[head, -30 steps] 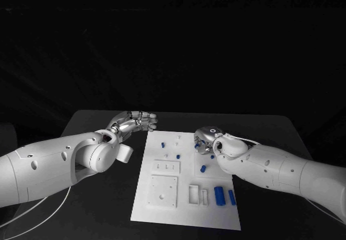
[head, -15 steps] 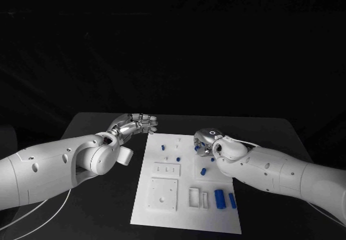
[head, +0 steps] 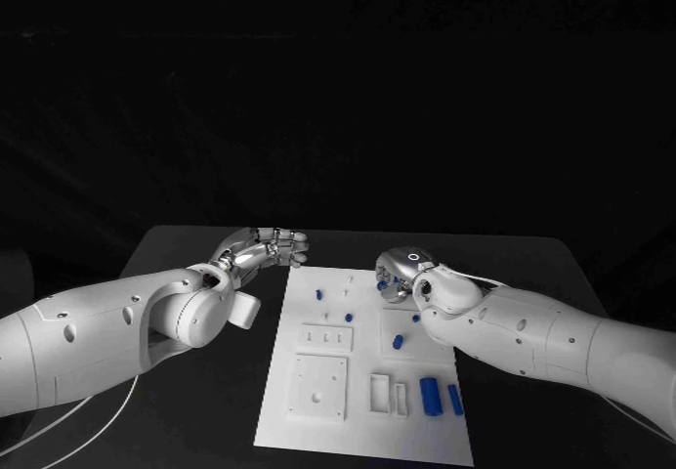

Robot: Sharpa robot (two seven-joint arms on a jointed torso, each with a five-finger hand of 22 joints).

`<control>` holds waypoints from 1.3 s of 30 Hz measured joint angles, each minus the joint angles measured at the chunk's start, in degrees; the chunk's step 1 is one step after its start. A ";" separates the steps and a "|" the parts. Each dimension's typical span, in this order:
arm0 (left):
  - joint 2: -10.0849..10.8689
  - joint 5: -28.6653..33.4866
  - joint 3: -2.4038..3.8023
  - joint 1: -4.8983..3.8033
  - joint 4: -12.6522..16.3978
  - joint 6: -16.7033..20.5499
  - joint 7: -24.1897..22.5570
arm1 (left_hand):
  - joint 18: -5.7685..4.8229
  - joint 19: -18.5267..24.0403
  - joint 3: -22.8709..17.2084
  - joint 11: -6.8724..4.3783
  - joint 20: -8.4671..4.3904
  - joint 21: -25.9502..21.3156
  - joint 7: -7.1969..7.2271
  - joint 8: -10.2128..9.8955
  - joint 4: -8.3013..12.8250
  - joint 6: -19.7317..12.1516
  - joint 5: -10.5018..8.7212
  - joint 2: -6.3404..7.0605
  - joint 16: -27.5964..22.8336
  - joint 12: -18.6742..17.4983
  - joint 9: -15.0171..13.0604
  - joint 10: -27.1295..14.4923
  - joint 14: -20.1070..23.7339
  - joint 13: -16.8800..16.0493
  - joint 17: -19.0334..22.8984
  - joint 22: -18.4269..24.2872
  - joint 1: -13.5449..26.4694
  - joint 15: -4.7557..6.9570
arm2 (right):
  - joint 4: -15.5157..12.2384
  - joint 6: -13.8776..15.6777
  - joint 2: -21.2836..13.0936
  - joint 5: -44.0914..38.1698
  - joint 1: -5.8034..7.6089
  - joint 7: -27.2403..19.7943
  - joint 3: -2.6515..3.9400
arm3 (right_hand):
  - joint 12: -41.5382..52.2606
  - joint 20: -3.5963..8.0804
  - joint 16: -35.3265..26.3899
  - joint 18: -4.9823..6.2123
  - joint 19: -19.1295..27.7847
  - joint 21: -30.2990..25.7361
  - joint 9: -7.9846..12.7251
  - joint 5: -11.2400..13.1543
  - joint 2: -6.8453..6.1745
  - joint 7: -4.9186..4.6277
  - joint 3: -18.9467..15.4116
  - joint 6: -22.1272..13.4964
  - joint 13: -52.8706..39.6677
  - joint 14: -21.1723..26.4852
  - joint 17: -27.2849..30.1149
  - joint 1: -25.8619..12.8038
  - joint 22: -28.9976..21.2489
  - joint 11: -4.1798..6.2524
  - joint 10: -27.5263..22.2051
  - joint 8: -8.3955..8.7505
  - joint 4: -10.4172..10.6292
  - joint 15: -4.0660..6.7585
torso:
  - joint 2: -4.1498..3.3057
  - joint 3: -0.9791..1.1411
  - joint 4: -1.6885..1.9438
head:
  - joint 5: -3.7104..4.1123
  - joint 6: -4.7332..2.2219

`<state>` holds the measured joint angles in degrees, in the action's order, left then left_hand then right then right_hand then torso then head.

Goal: Assemble the parts on the task board

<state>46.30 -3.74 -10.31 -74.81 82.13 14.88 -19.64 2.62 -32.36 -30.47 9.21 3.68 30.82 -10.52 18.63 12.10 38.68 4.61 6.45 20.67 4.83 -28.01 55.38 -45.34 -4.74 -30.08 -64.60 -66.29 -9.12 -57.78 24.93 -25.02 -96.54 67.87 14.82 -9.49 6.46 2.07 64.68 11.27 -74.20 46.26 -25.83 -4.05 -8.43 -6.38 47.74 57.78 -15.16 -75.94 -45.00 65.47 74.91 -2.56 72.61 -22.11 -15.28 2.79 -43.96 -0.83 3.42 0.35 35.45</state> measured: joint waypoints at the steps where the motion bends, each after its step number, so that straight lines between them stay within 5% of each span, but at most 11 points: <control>1: -0.02 0.00 0.00 -0.01 -0.01 0.00 0.00 | 0.00 0.00 0.00 0.00 0.00 0.00 0.00 0.00 0.00 0.00 0.00 0.00 0.00 0.00 0.00 0.00 0.00 0.02 0.00 0.00 0.00 0.00 | 0.15 0.21 0.29 -0.07 0.06 0.09 0.00 | 0.09 0.00 0.00 -0.01 0.00 0.00 0.00 0.00 0.00 0.00 0.02 0.00 -0.02 0.00 0.00 0.00 0.00 0.00 0.00 0.00 0.02 0.00 | -0.01 0.00 0.00 | -0.01 -0.08; 21: -0.72 -0.01 0.02 -0.38 -0.29 -0.01 -0.03 | -0.11 0.00 0.02 0.00 0.00 0.00 0.00 0.00 0.29 0.00 0.00 -0.21 -0.27 0.00 -0.09 0.00 0.21 0.01 0.00 0.00 0.21 -0.21 | 4.91 2.81 5.82 -0.53 0.36 0.42 0.03 | 0.18 0.00 0.00 -0.18 -0.03 0.32 0.01 0.05 -0.02 -0.21 0.62 0.20 -0.34 -0.02 0.14 0.00 0.00 -0.01 -0.01 0.06 0.15 0.03 | -0.18 -0.03 0.29 | -0.09 -1.12; 39: -0.72 -0.30 0.04 -1.76 0.66 0.00 -0.05 | -0.15 0.00 -0.12 0.00 0.00 0.23 0.00 0.00 0.44 0.00 0.00 -0.20 -0.26 -0.20 -0.10 0.00 0.21 0.01 0.00 0.00 0.19 -0.21 | 7.93 3.77 7.89 -0.63 1.07 0.35 0.04 | 0.16 -0.01 0.00 -0.19 -0.21 0.32 -0.06 0.06 -0.02 -0.20 0.62 0.19 -0.34 -0.11 0.24 0.00 0.04 -0.04 -0.02 0.21 0.15 0.11 | -1.43 -0.55 1.64 | 0.25 -2.21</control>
<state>45.58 -4.04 -10.27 -76.57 82.79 14.88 -19.70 2.47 -32.36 -30.59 9.21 3.68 31.05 -10.52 18.63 12.54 38.68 4.61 6.25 20.40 4.63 -28.11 55.38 -45.13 -4.73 -30.08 -64.60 -66.10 -9.33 -49.85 28.70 -17.12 -97.17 68.95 15.17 -9.45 6.63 2.06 64.68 11.08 -74.42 46.58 -25.89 -3.99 -8.46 -6.58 48.36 57.96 -15.50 -76.04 -44.76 65.47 74.94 -2.60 72.60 -21.91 -15.12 2.90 -45.39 -1.39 5.06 0.60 33.24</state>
